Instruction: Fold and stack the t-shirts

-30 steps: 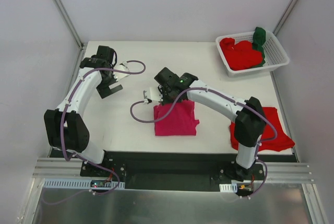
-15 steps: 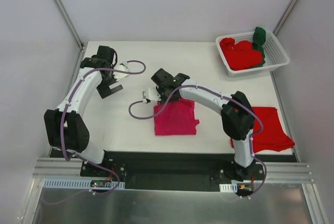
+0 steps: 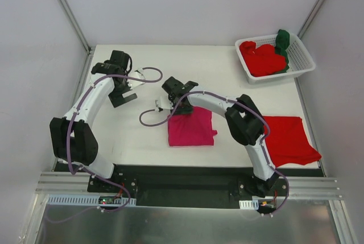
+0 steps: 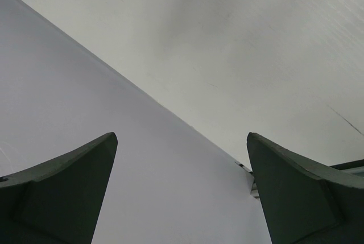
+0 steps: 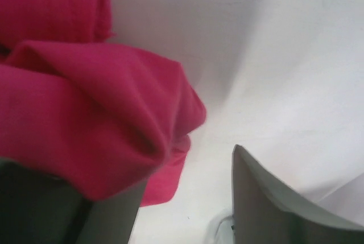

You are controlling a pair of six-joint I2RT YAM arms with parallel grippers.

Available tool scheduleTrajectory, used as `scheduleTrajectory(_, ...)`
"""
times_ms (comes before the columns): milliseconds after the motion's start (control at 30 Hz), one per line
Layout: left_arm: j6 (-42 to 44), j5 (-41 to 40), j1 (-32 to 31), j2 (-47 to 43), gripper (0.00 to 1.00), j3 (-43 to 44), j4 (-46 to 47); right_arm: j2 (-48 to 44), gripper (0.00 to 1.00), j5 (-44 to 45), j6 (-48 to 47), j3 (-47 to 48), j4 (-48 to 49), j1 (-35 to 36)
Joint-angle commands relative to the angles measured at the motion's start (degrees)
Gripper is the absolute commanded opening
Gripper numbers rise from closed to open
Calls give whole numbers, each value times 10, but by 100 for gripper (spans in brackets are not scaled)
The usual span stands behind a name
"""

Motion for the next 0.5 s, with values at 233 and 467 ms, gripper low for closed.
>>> scheduleTrajectory(233, -24, 22, -29, -22, 99, 20, -23, -157, 80, -45, 60, 28, -47, -42)
scheduleTrajectory(467, -46, 40, -43, -13, 99, 25, -25, -245, 80, -204, 95, 27, -195, -55)
